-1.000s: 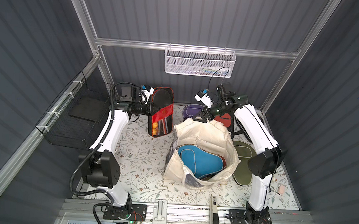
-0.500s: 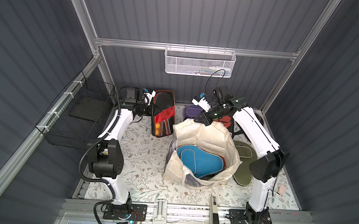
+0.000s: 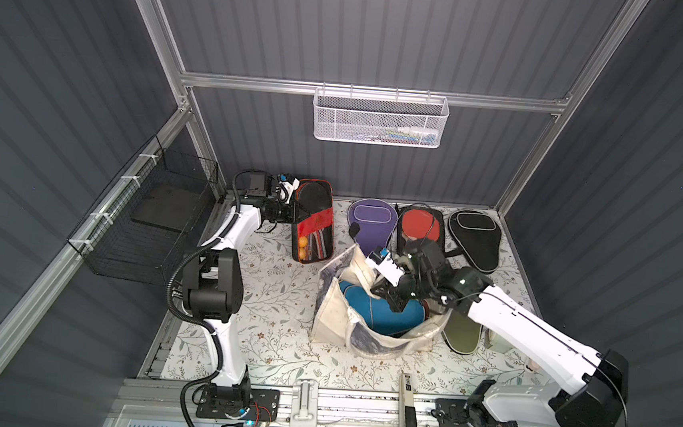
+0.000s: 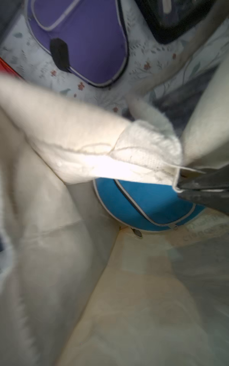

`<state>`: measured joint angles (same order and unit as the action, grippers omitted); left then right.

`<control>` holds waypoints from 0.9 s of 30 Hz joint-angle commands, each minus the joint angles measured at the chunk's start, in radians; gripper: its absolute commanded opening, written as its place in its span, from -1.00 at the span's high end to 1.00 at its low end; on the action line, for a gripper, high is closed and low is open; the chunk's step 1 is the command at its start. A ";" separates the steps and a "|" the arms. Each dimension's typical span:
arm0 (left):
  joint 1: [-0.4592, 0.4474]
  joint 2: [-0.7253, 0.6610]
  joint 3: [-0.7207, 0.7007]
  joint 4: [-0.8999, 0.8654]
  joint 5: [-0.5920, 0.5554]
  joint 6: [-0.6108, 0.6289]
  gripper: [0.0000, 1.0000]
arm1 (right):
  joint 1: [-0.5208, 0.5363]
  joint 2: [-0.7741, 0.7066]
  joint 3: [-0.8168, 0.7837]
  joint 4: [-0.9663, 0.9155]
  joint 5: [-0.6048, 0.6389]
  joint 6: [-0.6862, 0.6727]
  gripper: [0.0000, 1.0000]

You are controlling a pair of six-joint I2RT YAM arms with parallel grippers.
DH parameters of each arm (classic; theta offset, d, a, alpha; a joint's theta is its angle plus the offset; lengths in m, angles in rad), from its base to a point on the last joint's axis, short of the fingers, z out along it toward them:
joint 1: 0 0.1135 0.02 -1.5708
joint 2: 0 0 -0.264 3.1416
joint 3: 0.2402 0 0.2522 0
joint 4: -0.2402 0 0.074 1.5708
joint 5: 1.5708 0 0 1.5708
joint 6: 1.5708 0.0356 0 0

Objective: Remove the ping pong set from the canvas bag
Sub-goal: Adjust the canvas bag at the center of the board.

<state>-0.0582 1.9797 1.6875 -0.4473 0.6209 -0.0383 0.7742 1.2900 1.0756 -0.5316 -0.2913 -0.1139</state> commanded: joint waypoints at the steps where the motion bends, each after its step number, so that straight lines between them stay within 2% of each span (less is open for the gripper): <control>1: -0.005 0.017 0.094 0.072 0.033 -0.001 1.00 | 0.053 -0.045 -0.106 0.104 0.137 0.109 1.00; 8: -0.006 0.177 0.240 -0.081 0.040 0.032 1.00 | 0.118 -0.099 -0.207 0.127 0.223 0.173 1.00; 14: -0.009 0.272 0.255 -0.136 0.019 0.031 1.00 | 0.128 -0.100 -0.213 0.119 0.237 0.192 1.00; 18: -0.012 0.341 0.312 -0.195 0.006 0.044 1.00 | 0.129 -0.091 -0.213 0.117 0.224 0.195 1.00; 27: -0.037 0.483 0.425 -0.308 -0.106 0.078 1.00 | 0.129 -0.080 -0.183 0.040 0.267 0.196 1.00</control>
<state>-0.0593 2.3650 2.1323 -0.6559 0.7132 -0.0967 0.9039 1.1976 0.8841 -0.3904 -0.0834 0.0708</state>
